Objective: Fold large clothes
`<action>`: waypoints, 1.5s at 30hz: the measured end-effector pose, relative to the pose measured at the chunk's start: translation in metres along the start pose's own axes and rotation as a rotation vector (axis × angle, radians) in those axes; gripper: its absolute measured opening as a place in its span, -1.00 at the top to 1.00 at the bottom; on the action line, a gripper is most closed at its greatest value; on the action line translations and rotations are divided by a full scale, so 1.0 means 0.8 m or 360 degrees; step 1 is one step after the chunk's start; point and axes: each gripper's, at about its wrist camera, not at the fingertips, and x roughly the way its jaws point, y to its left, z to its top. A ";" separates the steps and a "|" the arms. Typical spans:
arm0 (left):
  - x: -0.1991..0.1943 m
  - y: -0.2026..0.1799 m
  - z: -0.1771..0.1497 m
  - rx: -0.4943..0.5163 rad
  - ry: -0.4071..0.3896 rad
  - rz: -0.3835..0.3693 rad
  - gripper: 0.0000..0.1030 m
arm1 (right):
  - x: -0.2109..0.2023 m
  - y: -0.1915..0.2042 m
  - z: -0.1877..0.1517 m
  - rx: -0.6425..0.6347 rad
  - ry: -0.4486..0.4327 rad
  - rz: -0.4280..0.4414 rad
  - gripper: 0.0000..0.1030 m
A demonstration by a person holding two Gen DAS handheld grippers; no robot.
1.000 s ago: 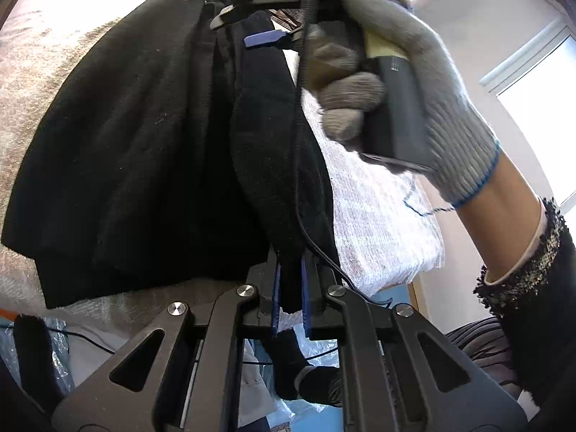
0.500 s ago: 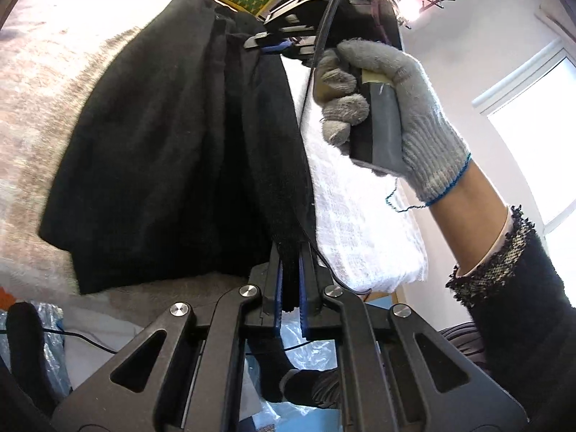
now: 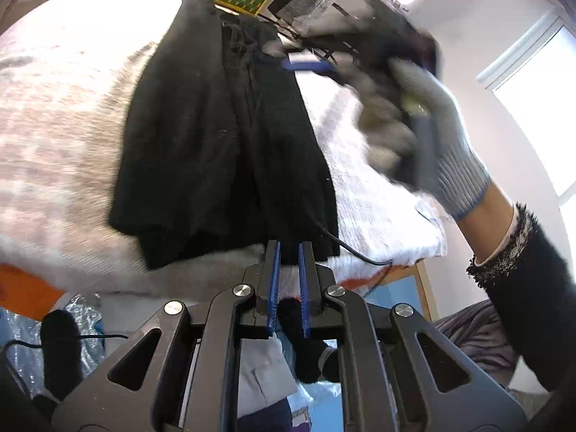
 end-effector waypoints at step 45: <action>0.031 0.126 0.057 -0.0537 0.0213 -0.0164 0.85 | -0.048 -0.044 -0.224 0.0300 0.0203 0.0617 0.52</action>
